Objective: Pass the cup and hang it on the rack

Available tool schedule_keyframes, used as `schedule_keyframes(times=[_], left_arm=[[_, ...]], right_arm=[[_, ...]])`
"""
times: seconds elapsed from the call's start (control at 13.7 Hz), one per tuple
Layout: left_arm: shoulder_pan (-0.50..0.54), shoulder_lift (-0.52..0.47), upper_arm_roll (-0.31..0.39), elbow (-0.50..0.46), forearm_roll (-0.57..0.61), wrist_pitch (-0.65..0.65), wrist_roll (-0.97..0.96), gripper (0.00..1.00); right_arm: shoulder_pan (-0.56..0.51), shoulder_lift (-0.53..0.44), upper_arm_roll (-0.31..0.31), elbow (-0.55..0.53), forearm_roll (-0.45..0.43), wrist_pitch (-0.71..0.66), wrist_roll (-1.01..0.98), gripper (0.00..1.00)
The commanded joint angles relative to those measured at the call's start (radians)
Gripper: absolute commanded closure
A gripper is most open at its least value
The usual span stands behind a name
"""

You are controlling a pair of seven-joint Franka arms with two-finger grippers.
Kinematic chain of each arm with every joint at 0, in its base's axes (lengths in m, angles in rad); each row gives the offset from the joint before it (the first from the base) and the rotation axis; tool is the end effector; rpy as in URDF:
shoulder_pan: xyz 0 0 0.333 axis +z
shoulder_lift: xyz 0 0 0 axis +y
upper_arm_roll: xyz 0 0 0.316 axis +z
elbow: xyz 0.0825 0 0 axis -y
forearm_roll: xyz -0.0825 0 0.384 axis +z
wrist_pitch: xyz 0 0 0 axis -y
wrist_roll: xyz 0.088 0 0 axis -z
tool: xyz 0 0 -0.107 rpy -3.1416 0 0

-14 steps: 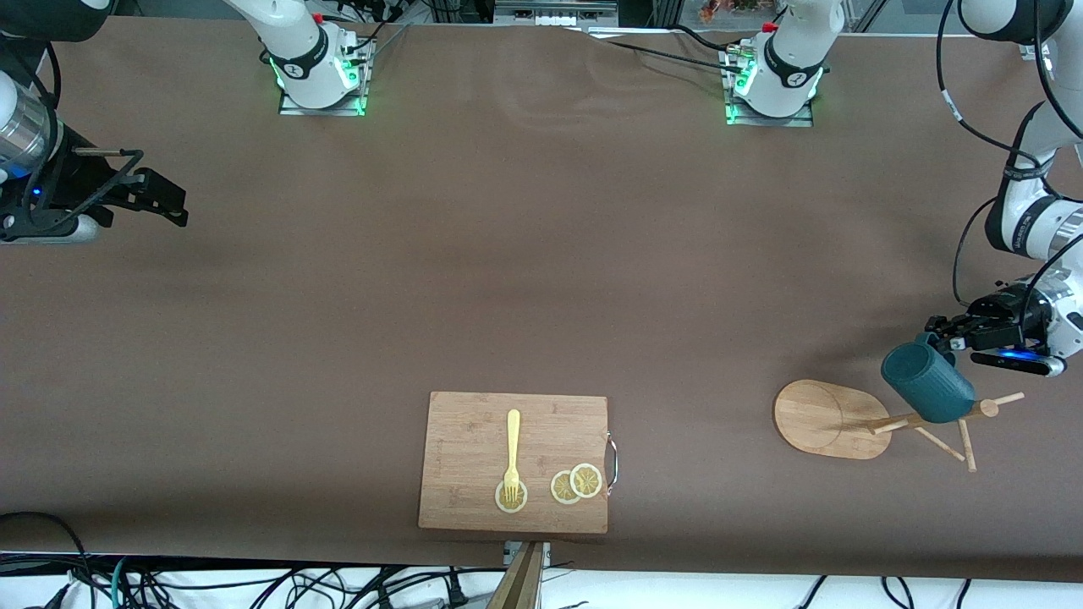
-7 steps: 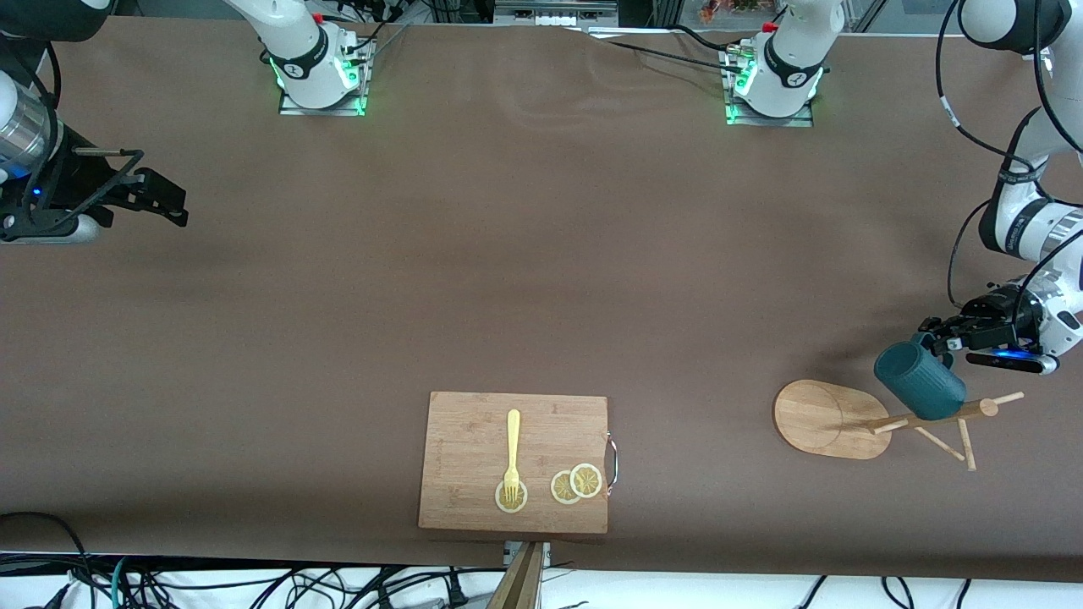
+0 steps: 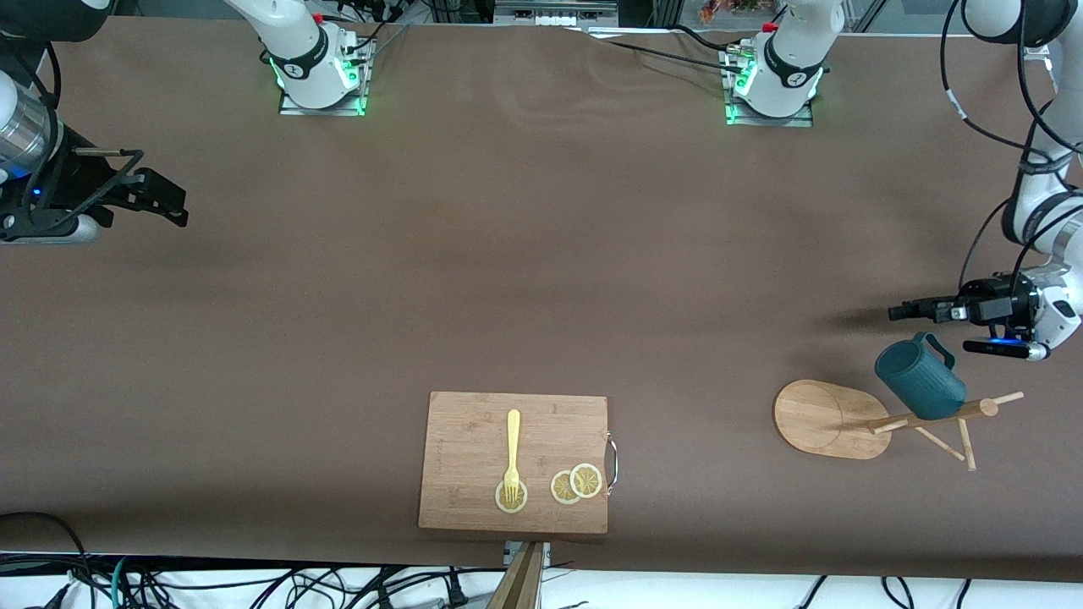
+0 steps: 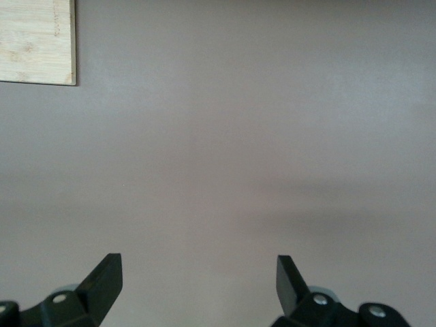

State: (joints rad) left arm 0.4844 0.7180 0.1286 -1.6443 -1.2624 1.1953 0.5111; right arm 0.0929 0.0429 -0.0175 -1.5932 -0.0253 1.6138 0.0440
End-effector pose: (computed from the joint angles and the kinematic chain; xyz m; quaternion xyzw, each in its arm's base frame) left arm 0.5664 0.2314 0.2352 0.6931 0.1638 -0.0891 0.6963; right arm 0.5687 0.0406 0.5935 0.9997 0.0164 -0.0103 0.0137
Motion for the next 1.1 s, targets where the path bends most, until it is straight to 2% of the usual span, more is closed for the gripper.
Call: schedule_keyframes(times=[0.0,0.15,0.29,0.58,0.8,1.02], left_arm=[[0.010,-0.073,-0.004,-0.003,0.192,-0.037,0.007,0.00],[0.003,-0.116,-0.006,0.012,0.335,-0.037,0.004,0.00],[-0.026,-0.150,-0.013,0.078,0.460,-0.036,-0.034,0.00],[-0.215,-0.228,-0.015,0.222,0.682,-0.020,-0.205,0.00],[-0.369,-0.311,-0.014,0.245,0.852,0.094,-0.305,0.00],[-0.528,-0.389,-0.014,0.245,1.123,0.268,-0.299,0.00]], right_arm=[[-0.002,0.005,0.005,0.016,-0.015,-0.002,-0.010,0.00],[-0.002,0.005,0.005,0.016,-0.015,-0.002,-0.010,0.00],[-0.004,0.005,0.005,0.016,-0.015,-0.002,-0.010,0.00],[-0.004,0.005,0.004,0.016,-0.015,-0.002,-0.010,0.00],[-0.004,0.005,0.004,0.016,-0.015,-0.002,-0.010,0.00],[-0.004,0.005,0.005,0.016,-0.015,-0.002,-0.010,0.00]])
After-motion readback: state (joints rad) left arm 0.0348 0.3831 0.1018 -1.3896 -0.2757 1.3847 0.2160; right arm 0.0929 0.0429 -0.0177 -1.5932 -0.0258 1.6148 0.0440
